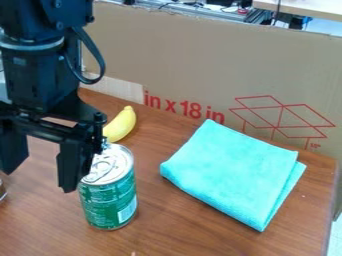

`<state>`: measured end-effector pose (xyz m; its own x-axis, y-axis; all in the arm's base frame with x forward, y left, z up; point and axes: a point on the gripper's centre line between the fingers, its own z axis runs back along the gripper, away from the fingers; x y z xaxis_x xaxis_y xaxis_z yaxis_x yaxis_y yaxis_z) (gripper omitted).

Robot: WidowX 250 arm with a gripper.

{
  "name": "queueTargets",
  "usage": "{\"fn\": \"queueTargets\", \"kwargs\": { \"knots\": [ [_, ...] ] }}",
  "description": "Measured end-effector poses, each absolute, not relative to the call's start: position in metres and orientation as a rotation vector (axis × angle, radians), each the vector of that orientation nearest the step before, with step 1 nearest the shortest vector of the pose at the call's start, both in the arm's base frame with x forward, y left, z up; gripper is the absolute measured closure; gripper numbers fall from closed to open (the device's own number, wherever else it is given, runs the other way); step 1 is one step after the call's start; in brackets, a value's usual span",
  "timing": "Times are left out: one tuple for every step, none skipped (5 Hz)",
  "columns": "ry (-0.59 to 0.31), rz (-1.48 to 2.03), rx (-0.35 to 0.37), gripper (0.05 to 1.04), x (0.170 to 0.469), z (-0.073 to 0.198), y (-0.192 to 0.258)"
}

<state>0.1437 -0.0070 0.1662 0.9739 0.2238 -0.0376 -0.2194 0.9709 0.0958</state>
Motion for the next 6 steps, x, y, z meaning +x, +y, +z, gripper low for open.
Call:
{"fn": "queueTargets", "kwargs": {
  "knots": [
    [0.058, 0.216, 0.09, 0.083, 0.142, 0.164, -0.007],
    [0.021, 0.233, 0.073, 0.083, 0.13, 0.177, 0.014],
    [-0.012, 0.267, 0.097, 0.083, 0.117, 0.185, 0.041],
    [-0.04, 0.278, 0.097, 0.083, 0.112, 0.191, 0.063],
    [-0.01, 0.286, 0.086, 0.083, 0.12, 0.187, 0.09],
    [0.02, 0.315, 0.093, 0.083, 0.127, 0.184, 0.118]
  ]
}}
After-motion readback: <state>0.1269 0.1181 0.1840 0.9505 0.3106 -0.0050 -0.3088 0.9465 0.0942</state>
